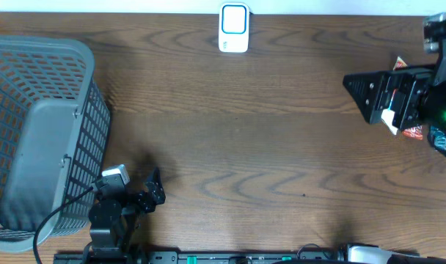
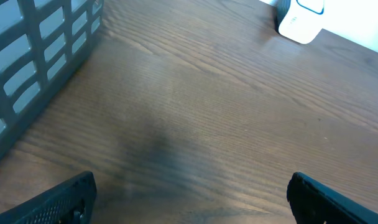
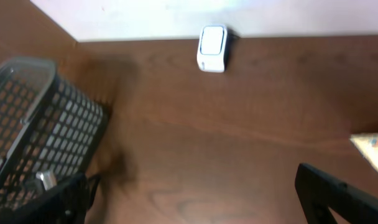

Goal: Scan the item barcode

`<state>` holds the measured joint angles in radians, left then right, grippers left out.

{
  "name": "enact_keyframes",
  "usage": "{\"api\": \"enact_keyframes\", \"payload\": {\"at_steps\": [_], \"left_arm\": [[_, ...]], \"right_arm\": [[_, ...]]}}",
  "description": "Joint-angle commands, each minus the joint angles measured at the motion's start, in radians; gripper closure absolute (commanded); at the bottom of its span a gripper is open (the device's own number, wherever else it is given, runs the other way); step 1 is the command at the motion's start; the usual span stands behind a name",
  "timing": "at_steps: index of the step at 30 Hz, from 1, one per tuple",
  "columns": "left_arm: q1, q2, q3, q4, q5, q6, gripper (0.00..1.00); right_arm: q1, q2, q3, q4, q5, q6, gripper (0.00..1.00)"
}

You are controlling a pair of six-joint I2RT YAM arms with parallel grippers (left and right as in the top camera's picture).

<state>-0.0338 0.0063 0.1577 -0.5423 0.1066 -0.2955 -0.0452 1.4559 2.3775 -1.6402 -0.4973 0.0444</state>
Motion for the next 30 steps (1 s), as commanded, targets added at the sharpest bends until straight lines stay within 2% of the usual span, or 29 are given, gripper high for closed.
{"api": "enact_keyframes", "payload": {"at_steps": [1, 18, 24, 30], "left_arm": [[0.003, -0.002, -0.010, -0.014, 0.010, -0.010, 0.02], [0.003, -0.002, -0.010, -0.014, 0.010, -0.010, 0.02], [0.003, -0.002, -0.010, -0.014, 0.010, -0.010, 0.02], [0.003, -0.002, -0.010, -0.014, 0.010, -0.010, 0.02]], "right_arm": [[0.010, 0.005, -0.005, -0.048, 0.002, 0.003, 0.01], [0.010, 0.005, -0.006, -0.058, 0.036, -0.004, 0.01], [0.052, 0.000, -0.010, -0.058, 0.089, -0.220, 0.01], [0.157, -0.045, -0.111, -0.058, 0.235, -0.232, 0.01]]}}
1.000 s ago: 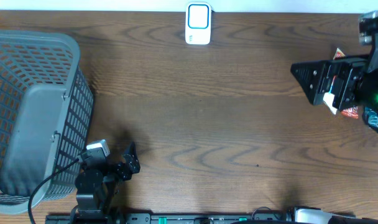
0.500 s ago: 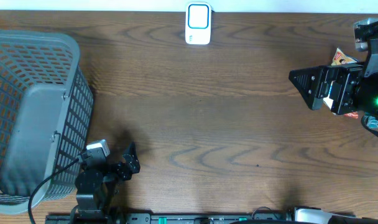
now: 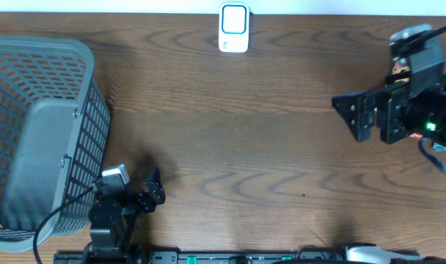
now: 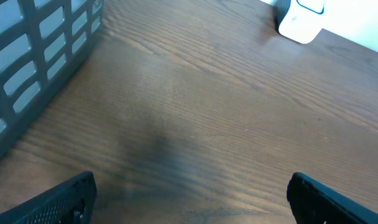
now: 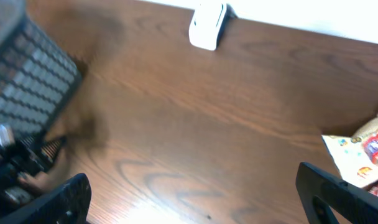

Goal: Scan the item barcode

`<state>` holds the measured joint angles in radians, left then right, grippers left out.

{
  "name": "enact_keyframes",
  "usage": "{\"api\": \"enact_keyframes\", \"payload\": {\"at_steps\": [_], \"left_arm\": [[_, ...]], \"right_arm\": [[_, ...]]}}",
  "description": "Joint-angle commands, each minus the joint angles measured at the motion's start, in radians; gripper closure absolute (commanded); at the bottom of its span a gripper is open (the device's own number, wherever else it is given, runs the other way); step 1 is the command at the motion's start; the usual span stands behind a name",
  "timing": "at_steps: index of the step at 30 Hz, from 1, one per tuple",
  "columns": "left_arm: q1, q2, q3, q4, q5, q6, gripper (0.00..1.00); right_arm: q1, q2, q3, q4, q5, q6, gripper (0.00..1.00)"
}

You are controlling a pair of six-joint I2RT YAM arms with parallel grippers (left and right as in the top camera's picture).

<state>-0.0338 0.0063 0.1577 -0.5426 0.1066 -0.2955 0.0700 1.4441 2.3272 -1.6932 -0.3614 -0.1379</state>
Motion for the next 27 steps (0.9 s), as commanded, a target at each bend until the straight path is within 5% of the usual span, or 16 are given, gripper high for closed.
{"api": "enact_keyframes", "payload": {"at_steps": [1, 9, 18, 27], "left_arm": [[0.003, -0.002, -0.010, -0.014, 0.010, -0.010, 0.02], [0.003, -0.002, -0.010, -0.014, 0.010, -0.010, 0.02], [0.003, -0.002, -0.010, -0.014, 0.010, -0.010, 0.02], [0.003, -0.002, -0.010, -0.014, 0.010, -0.010, 0.02]], "right_arm": [[0.053, -0.051, -0.096, -0.005, 0.122, -0.049, 0.01], [0.063, -0.246, -0.501, 0.162, 0.206, -0.036, 0.01], [0.063, -0.595, -1.266, 0.839, 0.161, -0.035, 0.01], [0.063, -0.859, -1.771, 1.395, 0.119, -0.035, 0.01]]}}
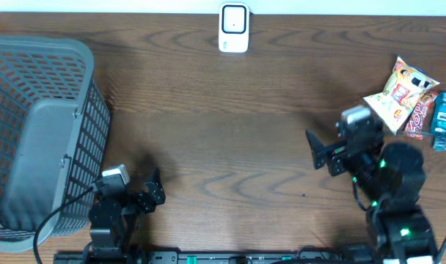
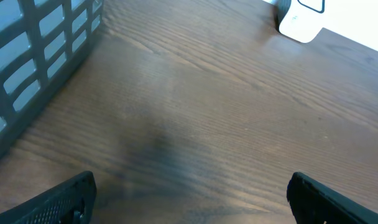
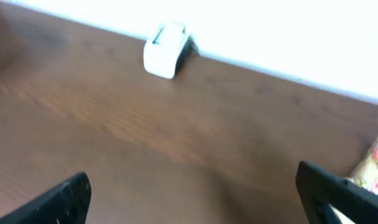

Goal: Scan the item barcode

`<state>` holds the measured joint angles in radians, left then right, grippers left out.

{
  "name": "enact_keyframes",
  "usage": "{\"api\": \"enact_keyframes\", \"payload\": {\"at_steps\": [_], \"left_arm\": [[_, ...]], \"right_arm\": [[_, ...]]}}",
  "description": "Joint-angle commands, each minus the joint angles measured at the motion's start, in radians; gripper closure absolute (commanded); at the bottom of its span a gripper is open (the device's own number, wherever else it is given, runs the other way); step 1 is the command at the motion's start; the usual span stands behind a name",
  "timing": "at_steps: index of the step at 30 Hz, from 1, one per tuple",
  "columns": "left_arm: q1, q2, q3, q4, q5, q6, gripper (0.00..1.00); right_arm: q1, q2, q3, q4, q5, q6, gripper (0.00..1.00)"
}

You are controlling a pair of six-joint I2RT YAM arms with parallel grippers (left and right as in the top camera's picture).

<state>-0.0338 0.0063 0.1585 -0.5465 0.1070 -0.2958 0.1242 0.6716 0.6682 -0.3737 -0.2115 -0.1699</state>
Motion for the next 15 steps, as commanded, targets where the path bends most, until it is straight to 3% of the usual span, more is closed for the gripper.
{"api": "enact_keyframes", "payload": {"at_steps": [1, 15], "left_arm": [[0.003, -0.002, -0.010, -0.010, 0.010, -0.010, 0.02], [0.003, -0.002, -0.010, -0.010, 0.010, -0.010, 0.02]], "right_arm": [[0.008, -0.119, -0.153, 0.105, -0.031, -0.003, 0.01], [-0.042, -0.563, -0.594, 0.464, -0.023, -0.003, 0.01]]}}
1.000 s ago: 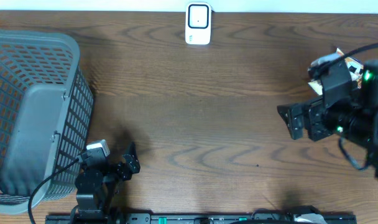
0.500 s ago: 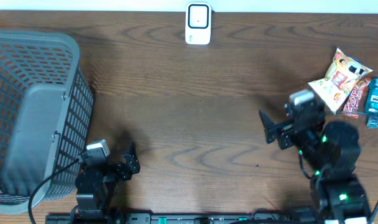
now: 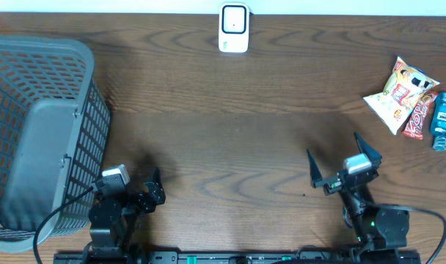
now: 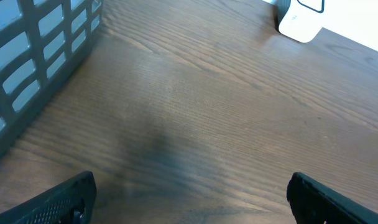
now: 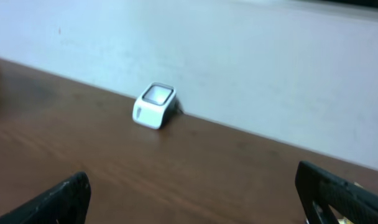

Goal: Scan the item barcode

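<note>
The white barcode scanner [image 3: 233, 28] stands at the table's back edge; it also shows in the left wrist view as the scanner [image 4: 301, 18] and, far off against the wall, in the right wrist view as the scanner [image 5: 154, 104]. A yellow snack bag [image 3: 396, 93], a red packet [image 3: 417, 116] and a blue bottle [image 3: 444, 120] lie at the far right. My right gripper [image 3: 339, 155] [image 5: 195, 199] is open and empty near the front edge, well short of the items. My left gripper [image 3: 155, 189] [image 4: 189, 199] is open and empty at the front left.
A large grey mesh basket [image 3: 39, 139] fills the left side, right beside the left arm; its wall [image 4: 33, 43] shows in the left wrist view. The brown wooden table [image 3: 230, 132] ends at a white wall behind the scanner.
My right gripper has dropped back from the middle right of the table to the front edge, and its camera now looks level at the back wall. The left arm has not moved.
My right gripper stood open over the items at the far right, hiding them. It was still there a second later, slightly further left. Then it was nearer the front with the snack bag, packet and bottle uncovered on the table, and now it sits empty by the front edge.
</note>
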`<state>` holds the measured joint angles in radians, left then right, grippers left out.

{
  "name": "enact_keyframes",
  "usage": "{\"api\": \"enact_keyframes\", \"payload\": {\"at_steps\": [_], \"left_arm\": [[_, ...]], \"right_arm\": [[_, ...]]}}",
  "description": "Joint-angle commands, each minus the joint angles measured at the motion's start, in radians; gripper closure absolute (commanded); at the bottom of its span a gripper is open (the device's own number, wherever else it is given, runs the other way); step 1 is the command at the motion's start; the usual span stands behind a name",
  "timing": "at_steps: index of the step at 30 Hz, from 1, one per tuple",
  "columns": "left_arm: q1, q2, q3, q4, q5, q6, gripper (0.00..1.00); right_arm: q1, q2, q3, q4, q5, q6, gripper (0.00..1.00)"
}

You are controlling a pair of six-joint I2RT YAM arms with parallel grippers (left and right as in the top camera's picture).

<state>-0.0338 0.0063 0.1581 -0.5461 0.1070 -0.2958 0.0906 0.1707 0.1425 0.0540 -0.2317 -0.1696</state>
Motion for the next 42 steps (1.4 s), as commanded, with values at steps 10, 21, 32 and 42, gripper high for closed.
{"api": "enact_keyframes", "payload": {"at_steps": [10, 21, 32, 42], "left_arm": [[0.003, -0.002, -0.010, -0.010, 0.010, -0.009, 0.02], [0.003, -0.002, -0.010, -0.010, 0.010, -0.010, 0.02], [0.003, -0.002, -0.010, -0.010, 0.010, -0.009, 0.02], [0.003, -0.002, -0.010, -0.011, 0.010, -0.010, 0.02]], "right_arm": [[-0.116, -0.166, -0.137, 0.051, 0.005, 0.053, 0.01], [-0.136, -0.166, -0.137, -0.111, 0.014, 0.053, 0.01], [-0.136, -0.165, -0.137, -0.111, 0.013, 0.053, 0.01], [-0.136, -0.165, -0.137, -0.111, 0.013, 0.053, 0.01]]}}
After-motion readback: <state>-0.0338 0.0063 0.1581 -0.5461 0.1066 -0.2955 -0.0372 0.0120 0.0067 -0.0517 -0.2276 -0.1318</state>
